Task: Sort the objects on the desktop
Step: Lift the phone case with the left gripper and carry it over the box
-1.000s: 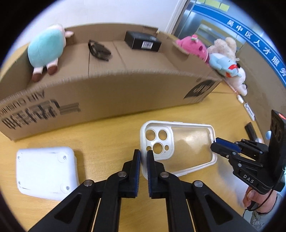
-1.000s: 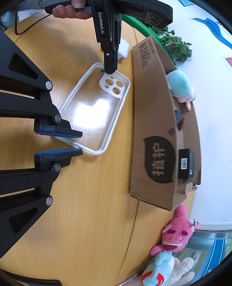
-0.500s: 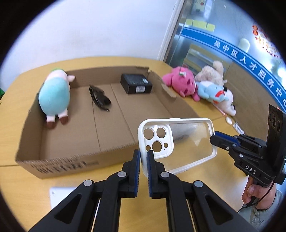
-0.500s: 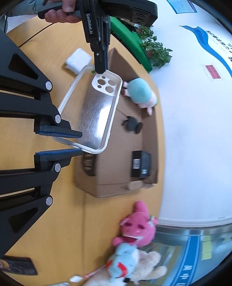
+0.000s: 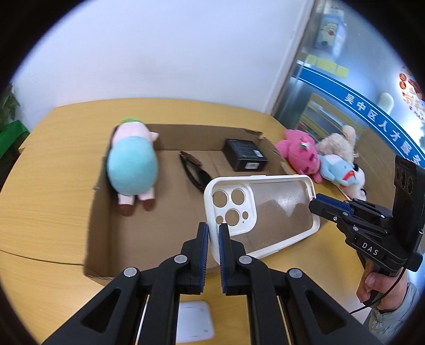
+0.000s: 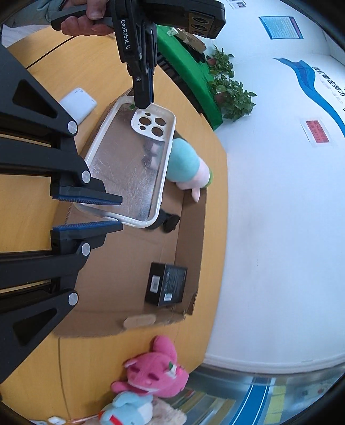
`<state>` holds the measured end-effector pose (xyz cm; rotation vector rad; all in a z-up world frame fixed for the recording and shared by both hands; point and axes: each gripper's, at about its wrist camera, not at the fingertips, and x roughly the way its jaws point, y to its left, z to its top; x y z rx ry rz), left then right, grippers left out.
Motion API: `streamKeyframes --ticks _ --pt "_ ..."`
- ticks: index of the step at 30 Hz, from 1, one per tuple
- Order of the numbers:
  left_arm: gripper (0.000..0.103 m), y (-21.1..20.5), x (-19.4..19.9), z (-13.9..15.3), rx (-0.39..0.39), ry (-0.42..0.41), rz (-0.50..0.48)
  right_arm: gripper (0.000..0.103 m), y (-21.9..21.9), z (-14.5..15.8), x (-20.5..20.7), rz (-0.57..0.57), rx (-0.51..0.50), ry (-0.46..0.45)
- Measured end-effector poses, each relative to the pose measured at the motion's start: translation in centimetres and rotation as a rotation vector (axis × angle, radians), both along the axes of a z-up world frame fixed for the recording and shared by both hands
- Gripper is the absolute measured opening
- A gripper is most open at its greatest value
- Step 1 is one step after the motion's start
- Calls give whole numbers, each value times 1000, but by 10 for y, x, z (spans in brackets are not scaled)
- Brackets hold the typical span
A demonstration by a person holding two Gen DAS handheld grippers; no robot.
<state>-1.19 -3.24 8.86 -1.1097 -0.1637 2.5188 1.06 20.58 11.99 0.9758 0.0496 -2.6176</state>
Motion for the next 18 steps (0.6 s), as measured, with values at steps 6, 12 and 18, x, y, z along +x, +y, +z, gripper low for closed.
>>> streamKeyframes --ticks 6,12,18 --pt "7 -27 -21 -9 -25 -31 43 13 -28 -13 -40 50 -22 -51" --pt "7 -48 -41 -22 -54 -71 68 14 -47 -40 -71 76 -60 -134" --pt "7 -60 -55 -49 -97 -142 80 14 -62 -67 -90 84 -82 -205"
